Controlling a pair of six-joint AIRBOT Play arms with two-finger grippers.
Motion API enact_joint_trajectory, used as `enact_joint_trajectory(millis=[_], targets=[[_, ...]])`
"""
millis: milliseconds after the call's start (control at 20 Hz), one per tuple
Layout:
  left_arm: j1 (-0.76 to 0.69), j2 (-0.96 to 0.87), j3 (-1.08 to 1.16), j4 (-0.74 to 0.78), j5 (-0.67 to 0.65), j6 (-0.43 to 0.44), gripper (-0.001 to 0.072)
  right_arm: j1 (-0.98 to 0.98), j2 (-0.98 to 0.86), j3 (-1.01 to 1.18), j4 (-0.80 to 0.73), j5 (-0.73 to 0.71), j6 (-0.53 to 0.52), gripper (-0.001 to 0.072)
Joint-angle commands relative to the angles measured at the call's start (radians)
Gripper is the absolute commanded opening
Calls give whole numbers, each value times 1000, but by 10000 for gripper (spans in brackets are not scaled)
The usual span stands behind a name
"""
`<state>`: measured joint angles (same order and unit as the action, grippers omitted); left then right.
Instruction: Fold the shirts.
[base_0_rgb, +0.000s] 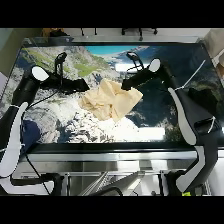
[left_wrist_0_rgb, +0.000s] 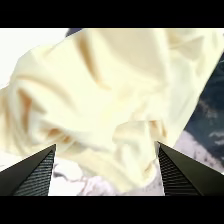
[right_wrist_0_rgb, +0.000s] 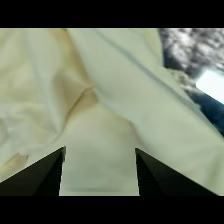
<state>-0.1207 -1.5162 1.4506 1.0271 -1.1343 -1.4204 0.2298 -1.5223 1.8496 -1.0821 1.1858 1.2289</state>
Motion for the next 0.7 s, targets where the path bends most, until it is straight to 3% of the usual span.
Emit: enact_joint_trajectory(millis=[0, 100, 200, 450, 550, 650], targets=[[82, -18, -14, -11, -182, 2, 688, -127, 25, -19, -11, 144, 109, 488], [58, 39, -143, -37, -179, 8, 688, -176, 53, -115, 26, 238, 118, 417], [0, 93, -310, -97, -94, 32, 687, -179, 89, -284, 78, 227, 107, 413], [-163, 113, -518, -243, 242, 74, 687, -109, 109, -622, 426, -30, -11, 413], [-210, 106, -521, -243, 340, 74, 687, -58, 102, -661, 428, -112, -13, 413], [-237, 61, -493, -244, 356, 69, 687, -14, 88, -662, 433, -164, -14, 413]])
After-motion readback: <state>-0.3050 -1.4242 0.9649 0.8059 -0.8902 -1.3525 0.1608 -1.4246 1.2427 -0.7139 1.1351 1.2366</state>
